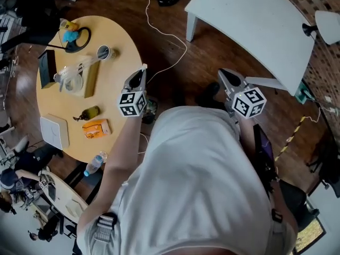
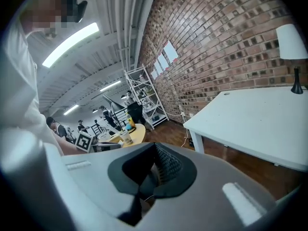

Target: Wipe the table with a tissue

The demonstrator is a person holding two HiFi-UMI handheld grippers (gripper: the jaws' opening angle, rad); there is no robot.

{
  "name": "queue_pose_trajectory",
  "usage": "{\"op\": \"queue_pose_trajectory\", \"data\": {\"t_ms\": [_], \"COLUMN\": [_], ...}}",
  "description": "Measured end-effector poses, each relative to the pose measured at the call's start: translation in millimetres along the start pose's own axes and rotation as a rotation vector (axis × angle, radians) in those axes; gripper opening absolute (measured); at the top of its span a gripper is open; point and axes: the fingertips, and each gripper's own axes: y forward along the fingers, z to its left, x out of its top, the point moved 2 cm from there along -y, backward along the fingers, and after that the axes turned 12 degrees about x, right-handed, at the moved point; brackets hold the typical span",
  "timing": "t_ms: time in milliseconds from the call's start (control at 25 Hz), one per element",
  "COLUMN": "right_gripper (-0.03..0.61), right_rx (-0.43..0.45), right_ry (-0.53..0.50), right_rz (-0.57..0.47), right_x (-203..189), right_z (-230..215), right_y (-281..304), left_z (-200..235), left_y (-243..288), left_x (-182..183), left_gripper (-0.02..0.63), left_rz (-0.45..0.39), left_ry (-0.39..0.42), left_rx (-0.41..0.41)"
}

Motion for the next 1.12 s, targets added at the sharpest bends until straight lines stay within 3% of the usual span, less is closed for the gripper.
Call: {"op": "queue_pose_trajectory", "data": {"t_ms": [120,280,400,640,840,1120], "right_gripper": [0.008,0.008,0.008,0.008,0.008,0.008], "right_rx": [-0.003,-0.012,-0.022,-0.036,-0.055,-0.101], "right_ry": [-0.006,-0.017,-0.017,-0.008,0.010,0.076], "right_rz": [-0.017,-0.038,-0.050,-0.079,-0.077,-0.157], "right_x": [16.2,35.3,45.2,55.2,62.3,71.7], "right_z": [-26.0,-61.3,-87.3,-128.4,-174.7,-202.3], "right_y": [-13.1,-36.9,-58.2,-103.9,-149.2,-170.1], "left_z": [-55.6,-141.9,-198.4,-273.0,-331.7,-345.8], "left_y": [24.8,53.0,66.0,90.2,115.9,141.5], "left_x": [34.5,61.1,72.5,97.4,117.5,135.3], "left_gripper": [0.035,0.035,0.035,0.035,0.035,0.035], "left_rz": [-0.035,-0.022,-0.016,0.006,0.024,0.076], "left_ry": [0.032,0.062,0.086,0.128,0.106,0.163], "left_rx": [-0.098,-0.272,-0.338,-0.381,-0.395,-0.388]}}
